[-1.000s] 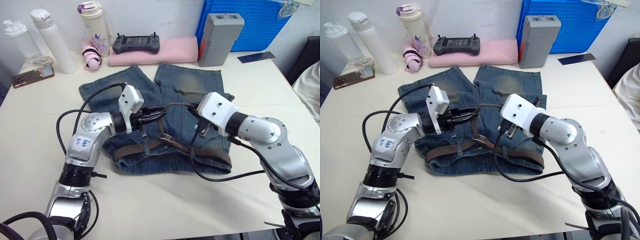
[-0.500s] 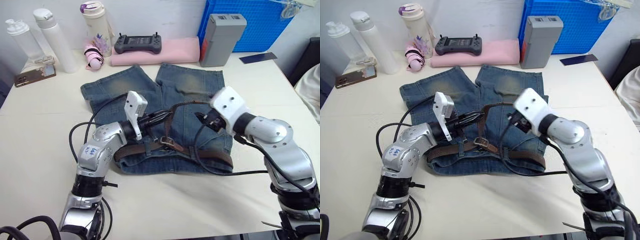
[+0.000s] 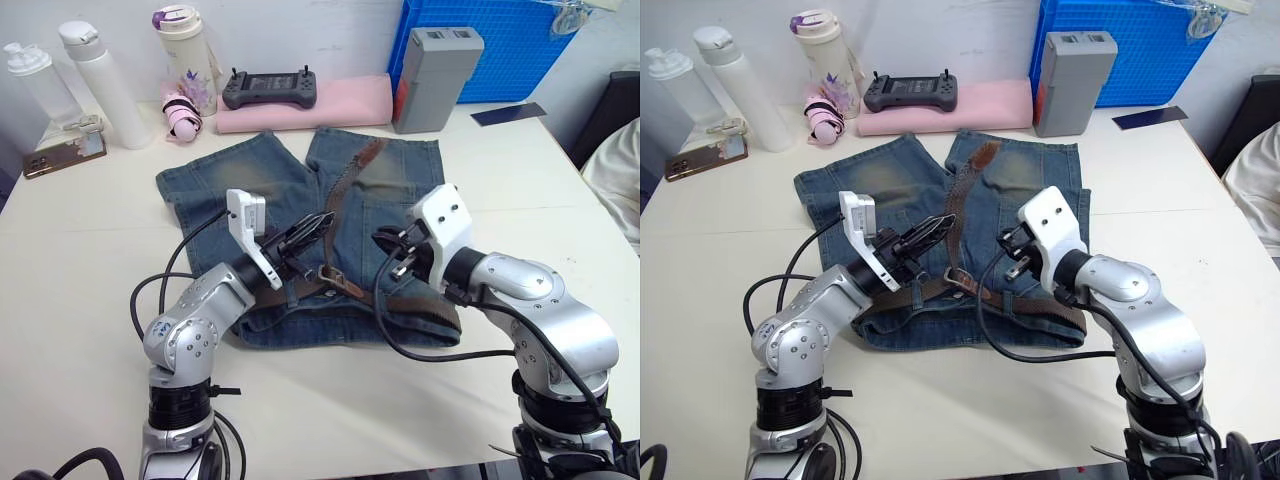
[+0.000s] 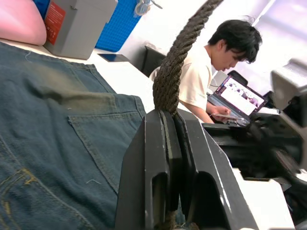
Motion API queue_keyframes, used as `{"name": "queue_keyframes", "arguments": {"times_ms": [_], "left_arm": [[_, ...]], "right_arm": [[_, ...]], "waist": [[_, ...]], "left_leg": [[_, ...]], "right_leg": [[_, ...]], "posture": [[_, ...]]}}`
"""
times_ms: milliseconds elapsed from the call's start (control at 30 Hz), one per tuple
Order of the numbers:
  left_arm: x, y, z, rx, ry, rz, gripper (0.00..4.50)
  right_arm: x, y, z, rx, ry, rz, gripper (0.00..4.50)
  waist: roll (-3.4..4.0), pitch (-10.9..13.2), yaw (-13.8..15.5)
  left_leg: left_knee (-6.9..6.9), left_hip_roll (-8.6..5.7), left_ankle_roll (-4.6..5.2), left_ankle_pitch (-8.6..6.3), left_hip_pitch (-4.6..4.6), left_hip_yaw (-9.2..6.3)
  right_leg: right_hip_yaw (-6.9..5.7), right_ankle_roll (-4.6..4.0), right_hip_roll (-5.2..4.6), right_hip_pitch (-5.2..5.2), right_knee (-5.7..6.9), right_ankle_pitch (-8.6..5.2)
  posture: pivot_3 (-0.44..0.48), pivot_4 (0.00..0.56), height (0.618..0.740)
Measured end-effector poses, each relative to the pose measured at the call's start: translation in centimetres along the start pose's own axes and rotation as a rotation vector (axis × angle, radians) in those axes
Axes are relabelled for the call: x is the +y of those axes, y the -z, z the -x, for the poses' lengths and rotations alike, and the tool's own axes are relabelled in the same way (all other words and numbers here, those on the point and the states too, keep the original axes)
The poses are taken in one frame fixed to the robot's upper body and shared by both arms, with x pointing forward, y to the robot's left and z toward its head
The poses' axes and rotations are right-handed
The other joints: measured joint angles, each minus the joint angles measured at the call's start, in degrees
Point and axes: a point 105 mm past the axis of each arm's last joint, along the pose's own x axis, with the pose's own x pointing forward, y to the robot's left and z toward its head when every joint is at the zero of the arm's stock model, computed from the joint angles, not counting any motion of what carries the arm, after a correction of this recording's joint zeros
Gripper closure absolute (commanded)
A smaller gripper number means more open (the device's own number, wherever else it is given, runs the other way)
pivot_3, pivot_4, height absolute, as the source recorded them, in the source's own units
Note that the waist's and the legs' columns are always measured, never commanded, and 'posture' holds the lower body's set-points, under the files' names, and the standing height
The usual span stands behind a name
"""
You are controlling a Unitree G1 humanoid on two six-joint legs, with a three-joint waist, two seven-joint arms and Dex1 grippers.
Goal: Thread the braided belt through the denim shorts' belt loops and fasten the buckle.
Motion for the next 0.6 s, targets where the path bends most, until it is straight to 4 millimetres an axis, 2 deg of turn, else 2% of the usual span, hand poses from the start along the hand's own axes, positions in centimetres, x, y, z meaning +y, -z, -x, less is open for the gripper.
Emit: {"name": "queue_keyframes", "arguments": {"times_ms": [67,133,400,500,600], "left_arm": [[0.0,0.2,0.2,0.005,-0.004,0.013,4.50],[-0.1,0.2,0.2,0.006,0.000,0.018,4.50],[-0.3,0.4,0.8,0.026,0.004,0.022,4.50],[0.1,0.8,2.2,0.055,-0.028,0.002,4.50],[0.9,1.4,4.8,0.099,-0.085,-0.037,4.50]], "right_arm": [[1.5,0.0,-0.7,-0.001,-0.056,-0.057,4.49],[3.6,0.9,-1.4,0.048,-0.133,-0.085,4.49],[7.0,5.6,-2.1,0.258,-0.222,-0.009,4.49],[7.4,6.0,-2.5,0.260,-0.230,0.035,4.49],[7.3,6.2,-2.5,0.262,-0.230,0.060,4.49]], "waist": [[0.00,0.00,-0.04],[0.00,0.00,-0.12],[0.00,-0.01,-0.13],[-0.01,-0.09,-0.37],[0.00,-0.28,-0.28]], "left_leg": [[-0.01,0.02,0.00,0.00,0.01,-0.01],[-0.01,0.01,0.00,0.00,0.01,-0.01],[-0.03,0.01,0.00,0.00,0.04,0.00],[-0.03,0.02,0.00,0.00,0.12,0.06],[-0.15,0.03,0.00,0.00,0.37,0.06]], "right_leg": [[0.00,0.00,0.02,0.00,0.01,0.00],[0.00,0.00,0.04,-0.02,0.01,0.00],[0.02,-0.01,0.05,-0.01,0.00,0.00],[0.13,-0.01,0.06,0.01,0.00,0.00],[0.19,-0.02,0.07,0.18,-0.03,-0.01]], "posture": [[0.000,0.150,0.740],[0.000,0.150,0.740],[0.000,0.150,0.740],[0.000,0.150,0.740],[0.000,0.150,0.740]]}}
